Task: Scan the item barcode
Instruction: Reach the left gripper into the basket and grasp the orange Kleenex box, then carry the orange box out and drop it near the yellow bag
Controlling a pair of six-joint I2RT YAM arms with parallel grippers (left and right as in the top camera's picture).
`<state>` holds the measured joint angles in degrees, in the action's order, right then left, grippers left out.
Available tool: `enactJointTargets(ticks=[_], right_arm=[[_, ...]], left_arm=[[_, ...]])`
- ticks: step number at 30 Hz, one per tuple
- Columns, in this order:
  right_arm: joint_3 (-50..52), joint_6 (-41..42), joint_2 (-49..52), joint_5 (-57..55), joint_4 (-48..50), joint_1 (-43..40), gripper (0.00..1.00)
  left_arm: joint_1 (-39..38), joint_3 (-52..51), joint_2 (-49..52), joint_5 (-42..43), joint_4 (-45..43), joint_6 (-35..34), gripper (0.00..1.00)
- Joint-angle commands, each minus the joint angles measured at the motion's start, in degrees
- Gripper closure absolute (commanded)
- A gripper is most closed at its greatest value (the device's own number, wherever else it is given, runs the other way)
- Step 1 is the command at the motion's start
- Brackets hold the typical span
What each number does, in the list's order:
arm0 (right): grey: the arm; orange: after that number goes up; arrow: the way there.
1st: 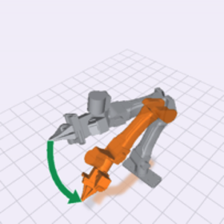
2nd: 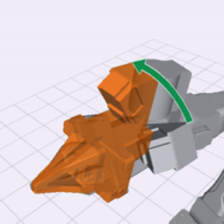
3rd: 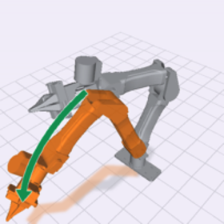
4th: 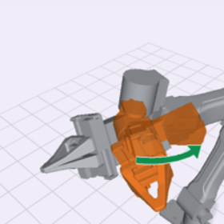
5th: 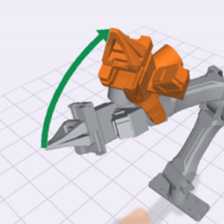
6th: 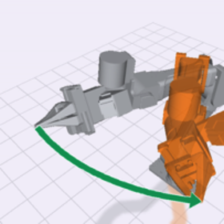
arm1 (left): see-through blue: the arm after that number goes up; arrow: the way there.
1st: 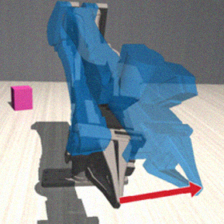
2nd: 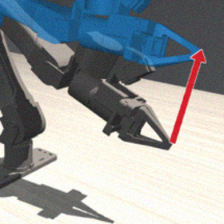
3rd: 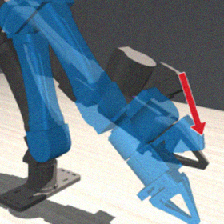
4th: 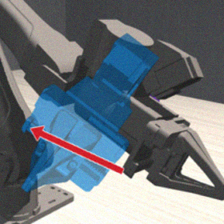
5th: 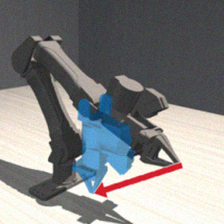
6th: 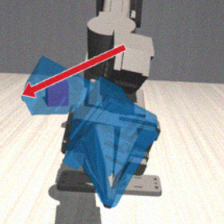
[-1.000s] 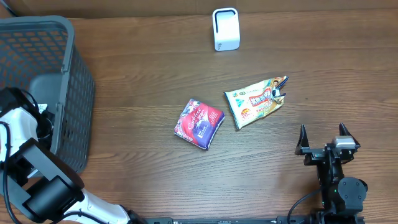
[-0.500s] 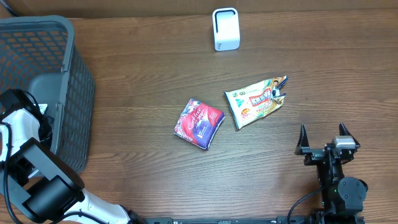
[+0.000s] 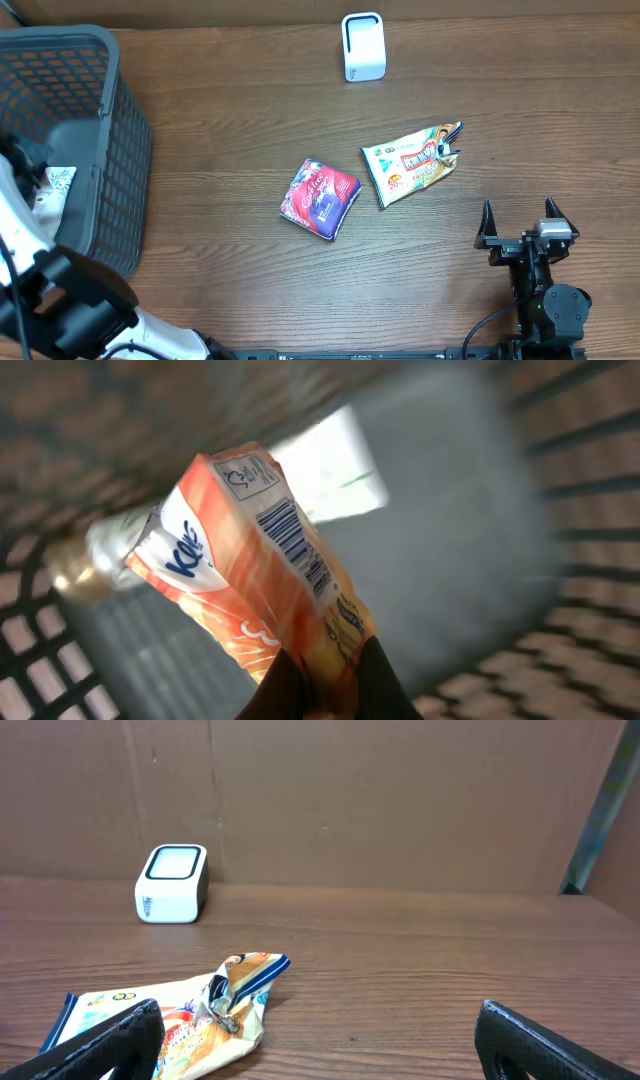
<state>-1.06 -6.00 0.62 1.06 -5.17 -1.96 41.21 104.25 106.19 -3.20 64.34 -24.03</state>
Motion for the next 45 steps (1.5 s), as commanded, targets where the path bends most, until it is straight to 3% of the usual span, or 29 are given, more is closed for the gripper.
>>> enactJointTargets(ticks=[1,6,15,25,33,36,38,45], right_arm=[[0.6,0.2,-0.5,-0.1,0.3,-0.3,0.0],[0.6,0.2,-0.5,-0.1,0.3,-0.3,0.0],[0.6,0.2,-0.5,-0.1,0.3,-0.3,0.0],[0.6,0.2,-0.5,-0.1,0.3,-0.3,0.0],[0.6,0.2,-0.5,-0.1,0.3,-0.3,0.0],[0.6,0.2,-0.5,-0.1,0.3,-0.3,0.0],[0.6,0.2,-0.5,-0.1,0.3,-0.3,0.0],[0.6,0.2,-0.5,-0.1,0.3,-0.3,0.0]], left_arm=[[-2.1,7.8,-6.8,12.4,1.0,0.3,0.96],[-8.3,9.6,-13.2,25.0,0.3,0.2,0.96],[-37.0,8.2,-14.5,25.2,2.8,1.8,0.96],[-64.9,1.5,0.5,25.3,3.2,1.4,0.96],[-75.4,1.5,13.7,25.3,2.5,1.1,0.96],[-76.1,1.5,15.4,25.3,2.8,1.4,0.56],[-75.8,1.8,15.3,25.3,3.2,2.2,0.46],[-70.9,14.7,13.6,23.3,12.3,3.9,0.42]])
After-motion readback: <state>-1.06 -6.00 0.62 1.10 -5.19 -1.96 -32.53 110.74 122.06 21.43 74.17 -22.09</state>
